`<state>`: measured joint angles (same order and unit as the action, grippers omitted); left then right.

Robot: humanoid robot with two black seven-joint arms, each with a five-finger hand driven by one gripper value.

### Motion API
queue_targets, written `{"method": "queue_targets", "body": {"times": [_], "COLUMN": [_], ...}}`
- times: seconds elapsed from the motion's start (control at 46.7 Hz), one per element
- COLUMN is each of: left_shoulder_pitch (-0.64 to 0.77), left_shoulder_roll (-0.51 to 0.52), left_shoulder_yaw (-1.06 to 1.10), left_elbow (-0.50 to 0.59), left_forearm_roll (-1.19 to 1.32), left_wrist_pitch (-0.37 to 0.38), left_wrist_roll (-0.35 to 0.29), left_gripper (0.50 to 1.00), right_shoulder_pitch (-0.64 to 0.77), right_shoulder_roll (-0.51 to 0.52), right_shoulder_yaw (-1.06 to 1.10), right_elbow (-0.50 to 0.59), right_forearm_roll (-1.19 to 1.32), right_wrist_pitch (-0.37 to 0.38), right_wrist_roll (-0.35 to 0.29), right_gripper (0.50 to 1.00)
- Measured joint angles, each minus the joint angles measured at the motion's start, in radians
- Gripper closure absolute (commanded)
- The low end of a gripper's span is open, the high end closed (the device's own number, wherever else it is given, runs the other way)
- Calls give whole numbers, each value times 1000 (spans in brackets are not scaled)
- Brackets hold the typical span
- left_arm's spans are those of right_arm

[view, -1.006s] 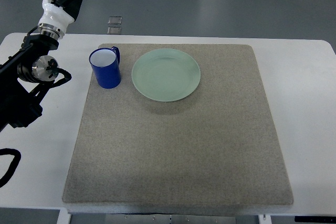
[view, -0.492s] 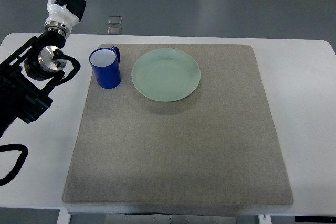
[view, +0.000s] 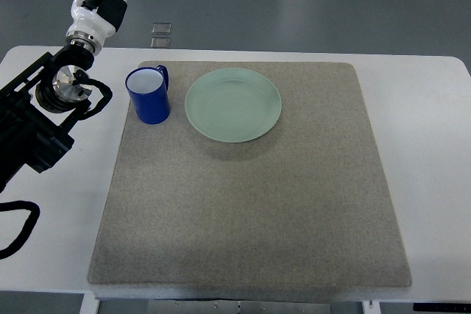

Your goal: Place cup left of plate with left hand

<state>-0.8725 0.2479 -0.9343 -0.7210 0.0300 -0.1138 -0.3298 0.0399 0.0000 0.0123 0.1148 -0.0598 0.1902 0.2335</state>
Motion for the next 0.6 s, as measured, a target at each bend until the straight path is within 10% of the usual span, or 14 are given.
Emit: {"method": "queue_targets", "body": {"times": [0.599], "left_shoulder_pitch": [4], "left_shoulder_roll": [-2], "left_shoulder_yaw": [0], "left_elbow": [2], "left_forearm_roll": [2], "left_wrist_pitch": [-1], "left_wrist_roll": [-2], "left_gripper": [504], "right_shoulder_pitch": [0], "right_shoulder_roll": [0], "right_shoulder_yaw": [0], "right_elbow": [-1], "right_forearm_roll": [0], "right_wrist_pitch": [0], "right_wrist_roll": [0], "right_gripper": [568]}}
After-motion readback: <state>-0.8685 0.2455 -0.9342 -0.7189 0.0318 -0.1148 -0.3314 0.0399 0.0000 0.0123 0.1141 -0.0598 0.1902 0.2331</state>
